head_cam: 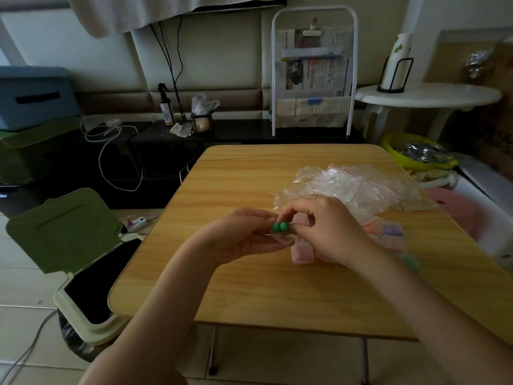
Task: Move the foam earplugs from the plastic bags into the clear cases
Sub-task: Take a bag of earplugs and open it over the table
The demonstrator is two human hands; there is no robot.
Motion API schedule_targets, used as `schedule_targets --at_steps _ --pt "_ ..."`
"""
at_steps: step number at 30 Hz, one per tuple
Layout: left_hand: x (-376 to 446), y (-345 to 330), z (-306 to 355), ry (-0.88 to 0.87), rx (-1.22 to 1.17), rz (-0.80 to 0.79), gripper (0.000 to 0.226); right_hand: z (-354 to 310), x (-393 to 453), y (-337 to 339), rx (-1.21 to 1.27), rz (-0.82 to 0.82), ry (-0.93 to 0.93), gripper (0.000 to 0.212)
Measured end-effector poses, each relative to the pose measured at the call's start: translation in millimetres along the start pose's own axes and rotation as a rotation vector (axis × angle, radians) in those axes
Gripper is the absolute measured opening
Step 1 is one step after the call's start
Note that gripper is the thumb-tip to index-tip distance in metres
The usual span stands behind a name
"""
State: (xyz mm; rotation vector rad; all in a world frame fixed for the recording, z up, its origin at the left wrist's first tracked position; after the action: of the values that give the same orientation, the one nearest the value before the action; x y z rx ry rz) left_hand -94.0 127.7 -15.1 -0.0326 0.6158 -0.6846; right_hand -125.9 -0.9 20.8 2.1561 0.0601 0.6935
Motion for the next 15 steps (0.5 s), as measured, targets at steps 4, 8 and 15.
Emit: schedule_targets --at_steps 4,8,15 --pt "1.5 -2.7 1.1 -0.006 -0.048 -0.081 0.027 0.2 -0.3 4.3 -0.02 0.01 0.004 0.023" --pt "6.1 0.8 2.0 -0.039 -0.039 -0.05 0.03 3.0 -0.1 5.0 -0.028 -0.005 0.001 0.023" --pt "12.0 13.4 5.0 -0.083 -0.018 0.126 0.03 4.9 -0.5 11.3 0.073 0.089 0.043 0.03"
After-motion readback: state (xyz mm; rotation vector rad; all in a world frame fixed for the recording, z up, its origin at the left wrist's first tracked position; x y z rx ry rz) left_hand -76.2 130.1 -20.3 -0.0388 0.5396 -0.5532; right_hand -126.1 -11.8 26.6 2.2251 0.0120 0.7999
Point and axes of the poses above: each hand's wrist, its own x-axis towards the middle knuckle, its own y-axis out of the back of the hand, z = x × y, the point moved 6 cm from there along x, towards the middle knuckle, and after that the axes turned 12 degrees about y, right-handed, at the moved point
